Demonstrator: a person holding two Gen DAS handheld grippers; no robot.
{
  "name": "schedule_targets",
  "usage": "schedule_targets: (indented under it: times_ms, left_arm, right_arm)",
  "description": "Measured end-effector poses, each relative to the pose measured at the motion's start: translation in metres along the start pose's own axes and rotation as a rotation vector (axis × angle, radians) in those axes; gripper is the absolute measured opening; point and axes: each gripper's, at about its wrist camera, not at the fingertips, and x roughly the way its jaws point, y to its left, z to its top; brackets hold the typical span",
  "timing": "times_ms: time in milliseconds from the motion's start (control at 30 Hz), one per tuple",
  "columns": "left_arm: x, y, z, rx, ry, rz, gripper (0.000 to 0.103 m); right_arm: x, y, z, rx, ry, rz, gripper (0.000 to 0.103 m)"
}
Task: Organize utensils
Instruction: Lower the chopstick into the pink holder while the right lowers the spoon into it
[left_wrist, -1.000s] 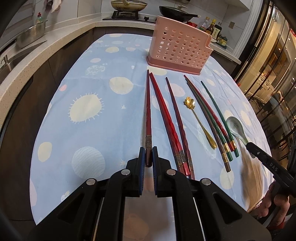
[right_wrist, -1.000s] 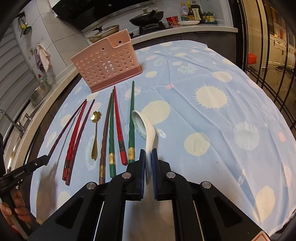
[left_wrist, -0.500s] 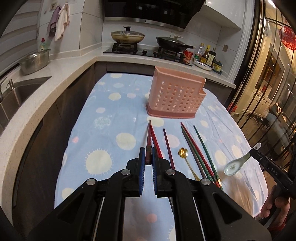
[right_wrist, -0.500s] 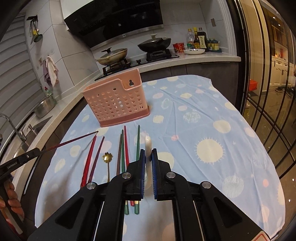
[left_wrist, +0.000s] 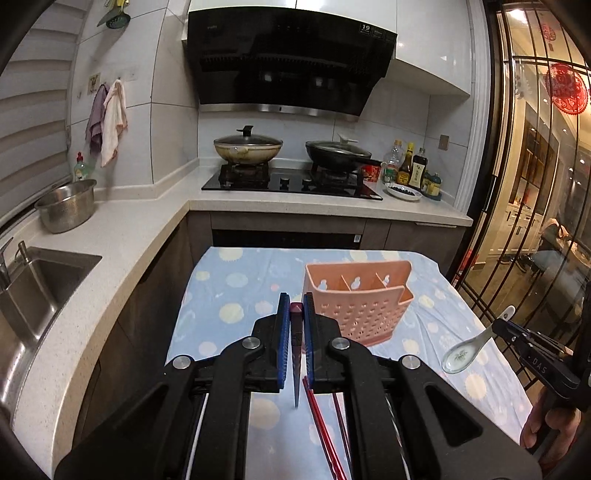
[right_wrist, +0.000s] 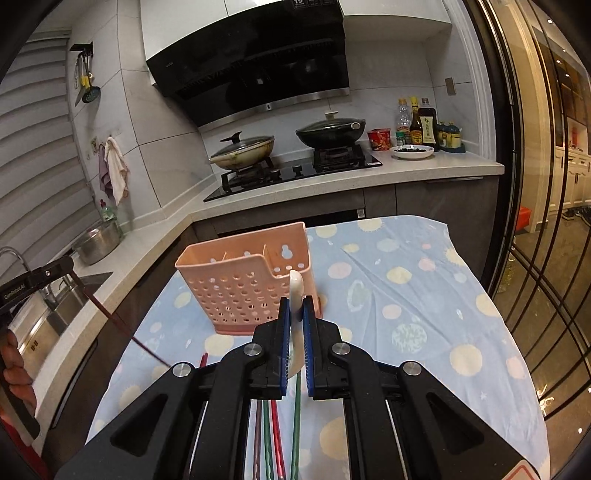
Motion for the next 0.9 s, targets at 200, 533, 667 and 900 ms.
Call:
schedule_targets:
  times_ms: [200, 533, 667, 900]
  left_arm:
    - [0.005, -0.003, 0.035, 0.009, -0.058, -0.005, 0.007]
    - [0.0, -0.025, 0.116, 0.045, -0.219, -0.035, 0.007]
    - [0.01, -0.033, 0.144, 0.042, -0.25, -0.052, 0.007]
    - [0.049, -0.036, 0.152, 0.028, -0.206, -0.067, 0.007]
  right_arm:
    - [0.016, 0.004, 0.036, -0.01, -0.037, 0.008, 0.007]
    - [0.068, 0.01, 0.086, -0.028, -0.047, -0.014, 0.007]
    - [0.095, 0.008, 0.096, -0.02, -0.016, -0.012, 0.007]
    - [0.132, 0.007, 0.088, -0.026, 0.049, -0.019, 0.007]
